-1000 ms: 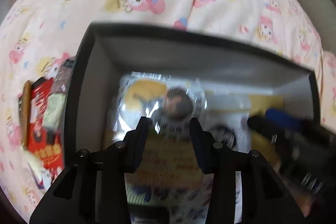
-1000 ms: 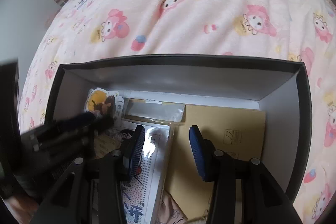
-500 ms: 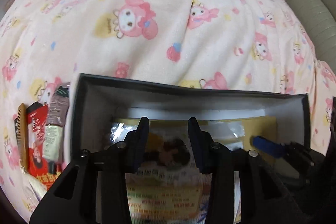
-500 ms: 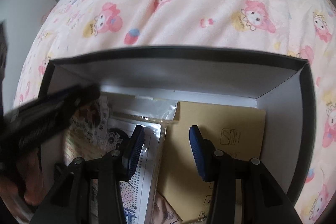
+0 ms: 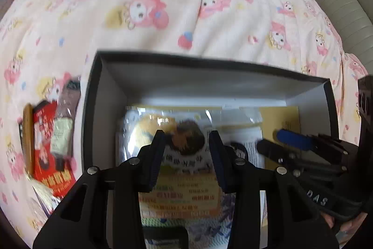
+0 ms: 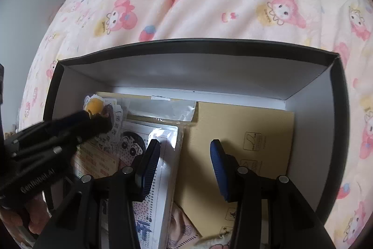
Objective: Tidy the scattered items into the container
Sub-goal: 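Press the sticker and card flat onto the bead art card with the left gripper, then withdraw the left gripper from the box toward the clear phone case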
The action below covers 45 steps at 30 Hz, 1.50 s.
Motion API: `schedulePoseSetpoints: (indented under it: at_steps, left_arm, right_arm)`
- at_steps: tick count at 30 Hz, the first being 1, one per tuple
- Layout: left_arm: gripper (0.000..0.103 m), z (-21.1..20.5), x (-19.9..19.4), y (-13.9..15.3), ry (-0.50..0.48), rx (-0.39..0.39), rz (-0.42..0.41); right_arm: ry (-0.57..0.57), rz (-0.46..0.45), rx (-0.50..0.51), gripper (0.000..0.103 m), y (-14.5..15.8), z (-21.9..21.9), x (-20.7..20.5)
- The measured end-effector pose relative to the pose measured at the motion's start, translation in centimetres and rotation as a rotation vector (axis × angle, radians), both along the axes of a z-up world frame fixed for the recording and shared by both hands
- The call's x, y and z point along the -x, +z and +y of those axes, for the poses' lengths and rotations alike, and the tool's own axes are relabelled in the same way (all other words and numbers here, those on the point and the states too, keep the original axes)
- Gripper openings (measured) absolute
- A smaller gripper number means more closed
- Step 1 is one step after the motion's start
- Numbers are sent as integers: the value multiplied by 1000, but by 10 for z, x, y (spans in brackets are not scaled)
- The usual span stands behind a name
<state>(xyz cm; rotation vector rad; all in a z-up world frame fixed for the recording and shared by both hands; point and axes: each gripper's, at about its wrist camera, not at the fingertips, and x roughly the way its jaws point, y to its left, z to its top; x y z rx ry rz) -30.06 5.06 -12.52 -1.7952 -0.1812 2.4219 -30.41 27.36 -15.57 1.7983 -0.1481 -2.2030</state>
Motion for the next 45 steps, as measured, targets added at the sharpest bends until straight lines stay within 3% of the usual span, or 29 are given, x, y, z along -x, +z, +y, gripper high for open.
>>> schedulePoseSetpoints:
  at_steps: [6, 12, 16, 19, 22, 25, 28, 32, 35, 45]
  left_arm:
    - [40, 24, 3, -5, -57, -97, -27]
    - [41, 48, 4, -24, -46, 106, -43]
    - [59, 38, 0, -26, 4, 168, -57]
    - [59, 27, -1, -23, 29, 124, -65]
    - [58, 22, 1, -12, 47, 43, -23]
    - [56, 26, 9, -10, 32, 10, 3]
    - [55, 31, 15, -20, 35, 17, -37]
    - [57, 28, 10, -26, 56, 102, -44]
    - [54, 17, 3, -21, 70, 62, -48]
    - [52, 8, -40, 28, 71, -123, 151]
  right_arm:
    - [-17, 0, -12, 41, 0, 5, -1]
    - [-79, 2, 4, 41, 1, 21, 6]
    - [-52, -15, -6, 41, -3, 12, 7]
    - [-50, -16, -7, 41, -4, 9, 8]
    - [-59, -9, -11, 41, -3, 9, 8]
    - [-57, -14, -16, 41, -6, 7, 9]
    - [-47, -12, -30, 41, -10, 3, 10]
    - [-49, -17, -32, 41, -13, 3, 12]
    - [-54, -19, -29, 41, -15, 3, 13]
    - [-49, 122, -63, 41, 17, -4, -10]
